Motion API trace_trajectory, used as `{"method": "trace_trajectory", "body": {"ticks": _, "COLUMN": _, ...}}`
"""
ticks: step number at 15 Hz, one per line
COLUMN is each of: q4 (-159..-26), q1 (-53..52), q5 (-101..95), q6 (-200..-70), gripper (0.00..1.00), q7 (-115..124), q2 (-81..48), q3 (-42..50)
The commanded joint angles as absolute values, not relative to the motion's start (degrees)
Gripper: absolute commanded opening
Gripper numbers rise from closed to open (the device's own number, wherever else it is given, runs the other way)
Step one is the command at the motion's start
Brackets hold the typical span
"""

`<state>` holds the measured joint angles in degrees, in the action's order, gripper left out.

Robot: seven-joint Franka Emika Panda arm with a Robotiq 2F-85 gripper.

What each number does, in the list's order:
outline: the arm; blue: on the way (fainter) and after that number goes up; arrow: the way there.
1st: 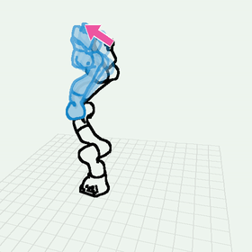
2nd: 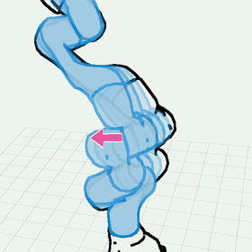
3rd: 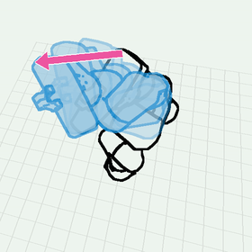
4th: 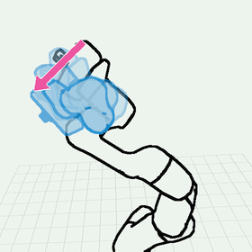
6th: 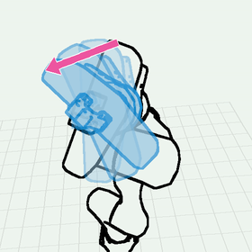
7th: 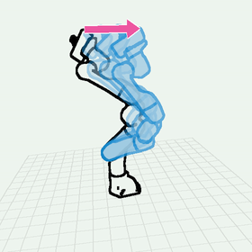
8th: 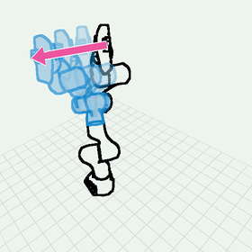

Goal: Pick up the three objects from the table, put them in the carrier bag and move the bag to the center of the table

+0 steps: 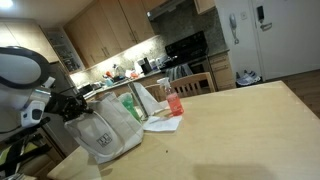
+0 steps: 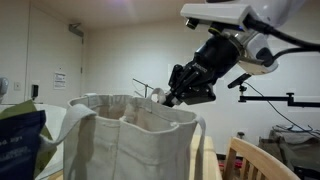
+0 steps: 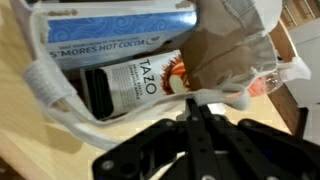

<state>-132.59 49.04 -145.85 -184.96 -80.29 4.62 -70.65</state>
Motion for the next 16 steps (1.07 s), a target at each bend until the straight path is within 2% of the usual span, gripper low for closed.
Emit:
{"method": "trace_trajectory", "body": {"ticks": 1, "q4": -133.75, "q1": 47.07, "q5": -144.11, "q6": -185.66, "gripper": 0.01, "q7": -74.98, "q2": 17.77, "q3": -65.86}}
{"method": "trace_trajectory", "body": {"ticks": 5, "q4": -136.83, "q1": 45.88, "q5": -142.15, "q6": -186.70, "gripper": 0.01, "q7": -73.65, "q2": 28.40, "q3": -59.26}}
{"method": "trace_trajectory", "body": {"ticks": 9, "q4": -140.20, "q1": 49.87, "q5": -139.74, "q6": -187.64, "gripper": 0.01, "q7": -74.20, "q2": 35.89, "q3": -56.14}}
{"method": "trace_trajectory", "body": {"ticks": 12, "q4": -141.84, "q1": 54.98, "q5": -137.07, "q6": -187.79, "gripper": 0.01, "q7": -74.25, "q2": 38.34, "q3": -55.70}}
{"method": "trace_trajectory", "body": {"ticks": 13, "q4": -141.05, "q1": 52.08, "q5": -139.10, "q6": -186.21, "gripper": 0.03, "q7": -76.06, "q2": 34.27, "q3": -56.46}}
{"method": "trace_trajectory", "body": {"ticks": 16, "q4": -141.87, "q1": 54.81, "q5": -138.08, "q6": -186.25, "gripper": 0.03, "q7": -76.06, "q2": 35.72, "q3": -56.37}}
